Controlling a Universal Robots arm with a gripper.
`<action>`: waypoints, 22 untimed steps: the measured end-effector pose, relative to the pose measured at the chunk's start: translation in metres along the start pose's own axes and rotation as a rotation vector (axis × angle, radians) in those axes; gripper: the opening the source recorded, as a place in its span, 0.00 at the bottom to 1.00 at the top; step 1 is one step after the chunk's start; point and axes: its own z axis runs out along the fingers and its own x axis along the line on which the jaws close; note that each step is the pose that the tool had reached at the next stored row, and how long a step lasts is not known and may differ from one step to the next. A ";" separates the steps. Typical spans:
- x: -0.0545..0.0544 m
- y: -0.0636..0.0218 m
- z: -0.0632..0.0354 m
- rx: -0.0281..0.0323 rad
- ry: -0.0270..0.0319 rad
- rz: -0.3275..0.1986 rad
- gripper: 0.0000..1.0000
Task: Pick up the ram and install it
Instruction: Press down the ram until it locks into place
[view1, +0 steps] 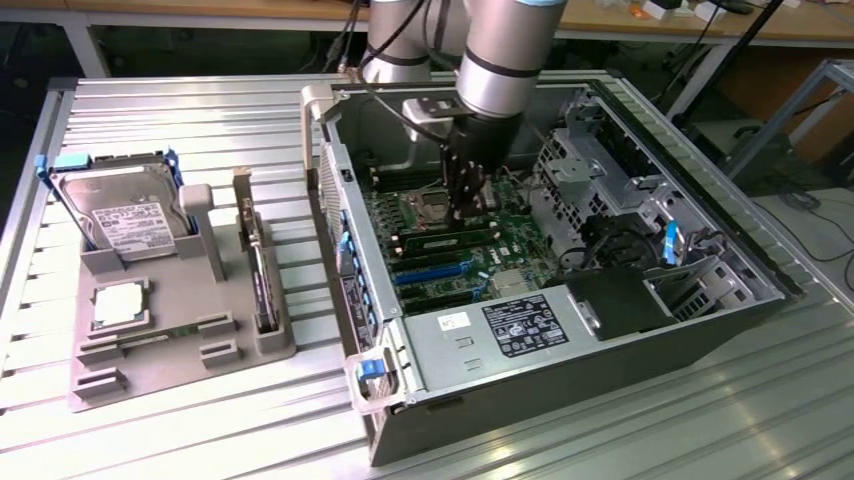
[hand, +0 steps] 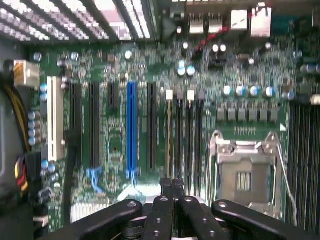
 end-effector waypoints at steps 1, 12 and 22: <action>0.000 0.0079 0.0004 0.0023 0.0001 0.000 0.11; 0.000 0.0539 0.0190 0.0159 0.0018 0.001 0.11; 0.000 0.0179 0.0036 0.0141 0.0086 0.003 0.11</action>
